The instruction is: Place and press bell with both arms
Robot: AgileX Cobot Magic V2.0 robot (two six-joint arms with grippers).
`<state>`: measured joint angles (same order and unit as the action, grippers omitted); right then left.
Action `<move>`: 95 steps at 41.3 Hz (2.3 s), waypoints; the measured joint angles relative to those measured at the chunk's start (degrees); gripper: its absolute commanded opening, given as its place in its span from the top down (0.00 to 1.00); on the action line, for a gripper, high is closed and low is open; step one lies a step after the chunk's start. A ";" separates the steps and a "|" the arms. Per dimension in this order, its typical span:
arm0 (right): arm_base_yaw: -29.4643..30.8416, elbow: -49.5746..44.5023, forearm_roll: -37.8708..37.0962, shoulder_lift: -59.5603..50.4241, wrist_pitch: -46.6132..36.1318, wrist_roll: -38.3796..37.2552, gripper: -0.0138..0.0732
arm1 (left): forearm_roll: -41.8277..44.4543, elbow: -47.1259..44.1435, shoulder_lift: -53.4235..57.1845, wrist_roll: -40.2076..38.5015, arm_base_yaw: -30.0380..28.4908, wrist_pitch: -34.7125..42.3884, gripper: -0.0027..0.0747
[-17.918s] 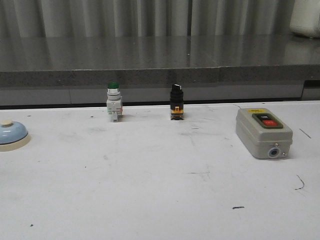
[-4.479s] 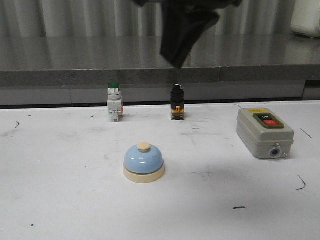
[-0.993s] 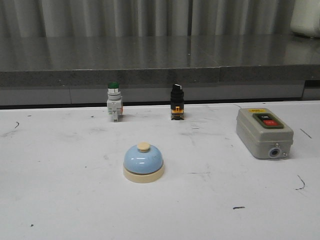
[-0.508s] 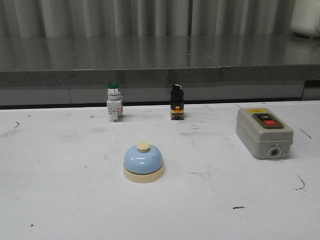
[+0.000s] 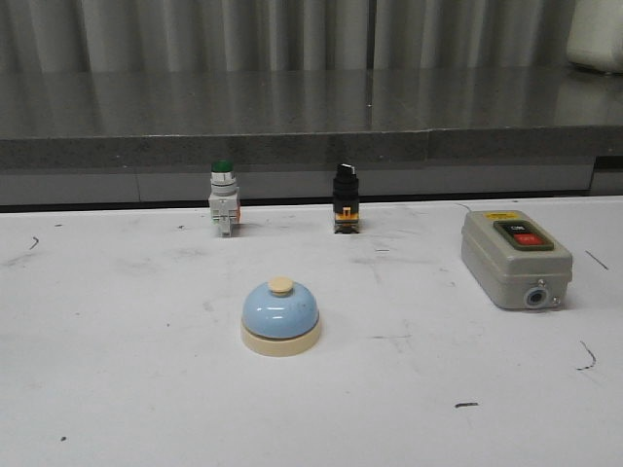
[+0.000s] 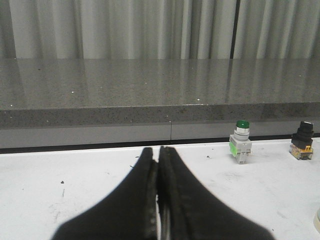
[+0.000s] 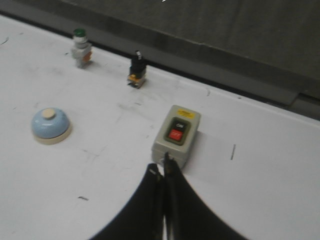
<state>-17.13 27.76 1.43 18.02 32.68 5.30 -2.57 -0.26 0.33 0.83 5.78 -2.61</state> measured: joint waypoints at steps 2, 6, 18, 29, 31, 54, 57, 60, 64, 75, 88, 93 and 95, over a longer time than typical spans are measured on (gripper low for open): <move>2.08 -3.30 -0.03 -2.79 -3.03 0.00 0.92 | 0.00 0.00 0.00 0.00 0.00 0.00 0.99; 5.33 -10.09 -0.13 -7.75 -8.03 0.00 0.92 | 0.00 0.00 0.00 0.00 0.00 0.00 0.99; 11.48 -26.10 2.08 -17.55 -22.12 0.00 0.92 | 0.00 0.00 0.00 0.00 0.00 0.00 0.99; 12.82 -29.33 3.68 -18.62 -29.44 0.00 0.92 | 0.00 0.00 0.00 0.00 0.00 0.14 0.99; 12.80 -29.33 3.68 -18.62 -30.48 0.00 0.92 | 0.00 0.00 0.00 0.00 0.00 0.14 0.99; 15.18 -29.33 3.71 -18.62 -31.99 0.00 0.92 | 0.00 0.00 0.00 0.00 0.00 0.14 0.99; 15.18 -29.33 3.80 -18.62 -31.99 0.00 0.92 | 0.00 0.00 0.00 0.00 0.00 0.14 0.99; 15.18 -29.33 3.93 -18.62 -31.99 -0.12 0.92 | 0.00 0.00 0.00 0.00 0.00 0.14 0.99; 15.18 -29.33 4.15 -18.62 -31.99 -0.45 0.92 | 0.00 0.00 0.00 0.00 0.00 0.14 0.99; 15.18 -29.33 4.31 -18.62 -31.80 -0.57 0.92 | 0.00 0.00 0.00 0.00 0.00 0.14 0.99; 15.18 -29.33 4.43 -18.62 -31.80 -0.57 0.92 | 0.00 0.00 0.00 0.00 0.00 0.14 0.99; 15.18 -29.33 4.53 -18.62 -31.80 -0.57 0.92 | 0.00 0.00 0.00 0.00 0.00 0.14 0.99; 15.18 -29.33 4.53 -18.62 -31.80 -0.57 0.92 | 0.00 0.00 0.00 0.00 0.00 0.14 0.99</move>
<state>-1.95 -1.57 5.96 -0.60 0.88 4.73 -2.57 -0.26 0.33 0.83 5.78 -2.47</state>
